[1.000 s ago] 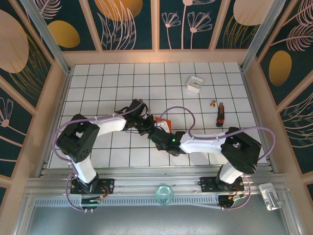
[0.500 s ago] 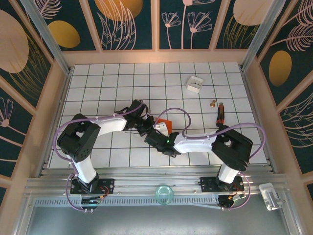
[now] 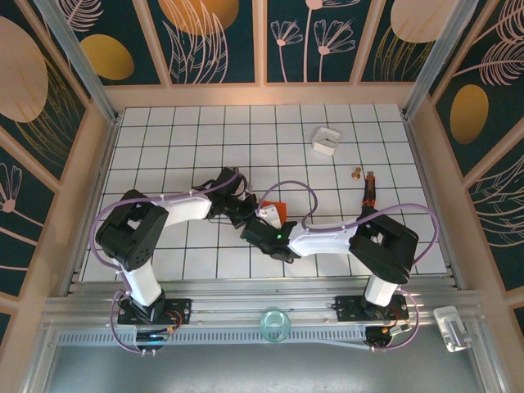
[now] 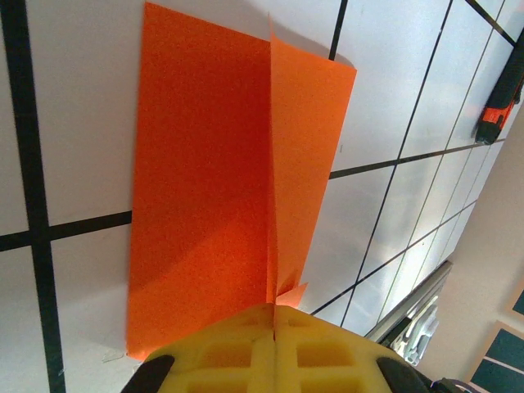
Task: Fold a paper plane with a square sheet of paper (pick it up from the middle)
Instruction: Perform the fourth fold on the wing at the bottom-center of the table.
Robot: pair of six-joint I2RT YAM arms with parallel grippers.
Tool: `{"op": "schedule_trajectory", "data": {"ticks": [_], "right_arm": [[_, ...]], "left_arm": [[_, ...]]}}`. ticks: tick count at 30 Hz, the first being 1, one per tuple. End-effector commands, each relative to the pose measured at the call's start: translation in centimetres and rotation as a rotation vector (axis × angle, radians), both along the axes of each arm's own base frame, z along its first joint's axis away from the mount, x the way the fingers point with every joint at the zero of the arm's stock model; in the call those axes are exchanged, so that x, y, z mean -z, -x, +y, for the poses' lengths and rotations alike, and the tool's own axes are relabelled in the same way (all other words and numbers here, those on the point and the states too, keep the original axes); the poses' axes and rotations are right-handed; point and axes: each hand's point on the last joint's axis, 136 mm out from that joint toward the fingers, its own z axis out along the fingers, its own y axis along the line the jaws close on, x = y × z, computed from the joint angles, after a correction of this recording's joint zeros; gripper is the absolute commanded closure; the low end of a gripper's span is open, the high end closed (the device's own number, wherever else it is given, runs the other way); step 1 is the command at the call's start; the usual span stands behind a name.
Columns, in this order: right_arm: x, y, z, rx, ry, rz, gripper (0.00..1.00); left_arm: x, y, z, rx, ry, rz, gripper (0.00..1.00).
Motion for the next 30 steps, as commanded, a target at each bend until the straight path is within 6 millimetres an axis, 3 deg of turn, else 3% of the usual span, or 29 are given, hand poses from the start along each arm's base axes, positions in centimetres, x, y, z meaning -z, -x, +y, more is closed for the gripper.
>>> {"op": "schedule_trajectory", "data": {"ticks": [1,16,30], "right_arm": [[-0.2,-0.5,-0.3,0.029,0.028,-0.033,0.75],[0.1,-0.9,-1.1,0.036,0.052,-0.037,0.73],[-0.1,-1.1,-1.3,0.037,0.061,-0.05,0.84]], "left_arm": [[1.1,1.4,0.6,-0.104,-0.018,0.193,1.0],[1.3,1.5,0.6,-0.091,-0.018,0.197,1.0],[1.9,1.6,0.8,-0.078,-0.034,0.196,1.0]]}}
